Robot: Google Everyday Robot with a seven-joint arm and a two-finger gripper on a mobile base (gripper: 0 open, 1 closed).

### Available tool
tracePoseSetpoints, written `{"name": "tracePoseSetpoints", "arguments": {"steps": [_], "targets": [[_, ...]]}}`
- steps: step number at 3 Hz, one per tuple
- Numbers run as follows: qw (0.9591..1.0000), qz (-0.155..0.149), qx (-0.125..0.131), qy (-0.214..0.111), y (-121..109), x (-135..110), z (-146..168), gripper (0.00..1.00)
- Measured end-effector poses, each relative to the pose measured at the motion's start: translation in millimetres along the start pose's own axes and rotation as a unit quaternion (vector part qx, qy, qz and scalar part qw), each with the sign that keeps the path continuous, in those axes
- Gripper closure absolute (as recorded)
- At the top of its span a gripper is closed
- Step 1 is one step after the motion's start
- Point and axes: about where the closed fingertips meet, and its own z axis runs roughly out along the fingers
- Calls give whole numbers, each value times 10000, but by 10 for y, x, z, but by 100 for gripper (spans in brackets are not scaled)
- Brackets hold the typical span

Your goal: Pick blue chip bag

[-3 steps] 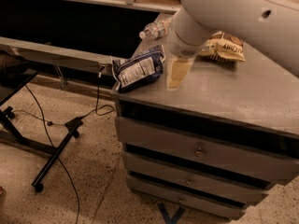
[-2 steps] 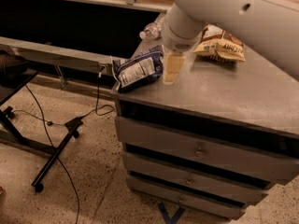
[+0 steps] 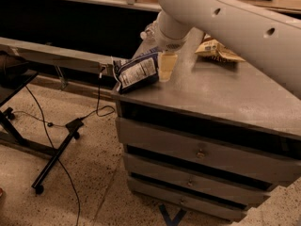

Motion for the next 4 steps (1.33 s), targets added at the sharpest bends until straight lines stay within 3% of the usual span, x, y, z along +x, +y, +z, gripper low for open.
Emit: {"name": "tracePoseSetpoints", "arguments": {"steps": [1, 2, 3, 4], "targets": [[9998, -189, 79, -81, -9, -89, 126, 0], [9992, -394, 0, -32, 15, -176, 267, 0], [9992, -400, -10, -31, 22, -180, 278, 16], [9992, -405, -20, -29, 30, -181, 288, 39]]}}
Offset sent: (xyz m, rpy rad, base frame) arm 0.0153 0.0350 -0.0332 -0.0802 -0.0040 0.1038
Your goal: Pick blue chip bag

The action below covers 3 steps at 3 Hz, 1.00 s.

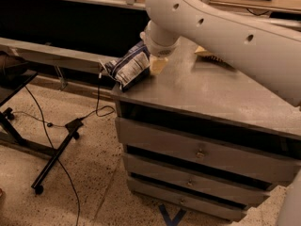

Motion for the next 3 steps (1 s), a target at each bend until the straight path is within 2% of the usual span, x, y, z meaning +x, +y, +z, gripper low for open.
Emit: {"name": "tracePoseSetpoints", "arguments": {"steps": [2, 3], "targets": [[10000, -8, -21, 1, 16, -5, 20, 86], [10000, 23, -20, -28, 18, -2, 19, 100]]}}
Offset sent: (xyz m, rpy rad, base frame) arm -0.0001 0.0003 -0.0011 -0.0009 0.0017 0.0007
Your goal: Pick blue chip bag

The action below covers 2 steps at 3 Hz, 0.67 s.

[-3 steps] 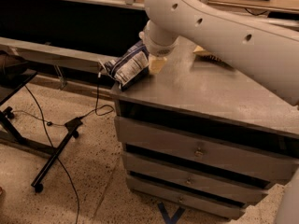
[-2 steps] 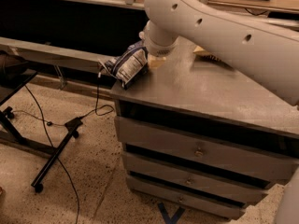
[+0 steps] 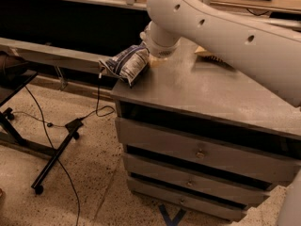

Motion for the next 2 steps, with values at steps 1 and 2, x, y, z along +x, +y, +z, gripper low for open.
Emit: {"name": "tracePoseSetpoints", "arguments": {"steps": [1, 2], "targets": [[9986, 344, 187, -367, -86, 42, -208, 100], [9926, 819, 391, -805, -156, 129, -462, 100]]}}
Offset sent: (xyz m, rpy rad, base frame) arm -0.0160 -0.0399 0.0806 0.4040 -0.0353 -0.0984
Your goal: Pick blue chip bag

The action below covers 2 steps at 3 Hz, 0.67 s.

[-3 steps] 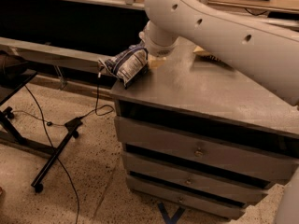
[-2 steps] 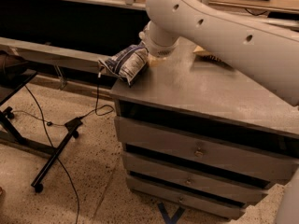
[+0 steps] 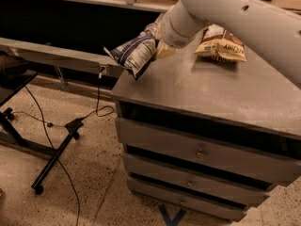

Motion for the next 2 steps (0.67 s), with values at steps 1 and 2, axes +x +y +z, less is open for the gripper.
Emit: {"name": "tracePoseSetpoints", "arguments": {"steps": [1, 2], "targets": [[9983, 401, 174, -394, -76, 57, -201, 100], [9949, 685, 289, -678, -130, 101, -347, 100]]}}
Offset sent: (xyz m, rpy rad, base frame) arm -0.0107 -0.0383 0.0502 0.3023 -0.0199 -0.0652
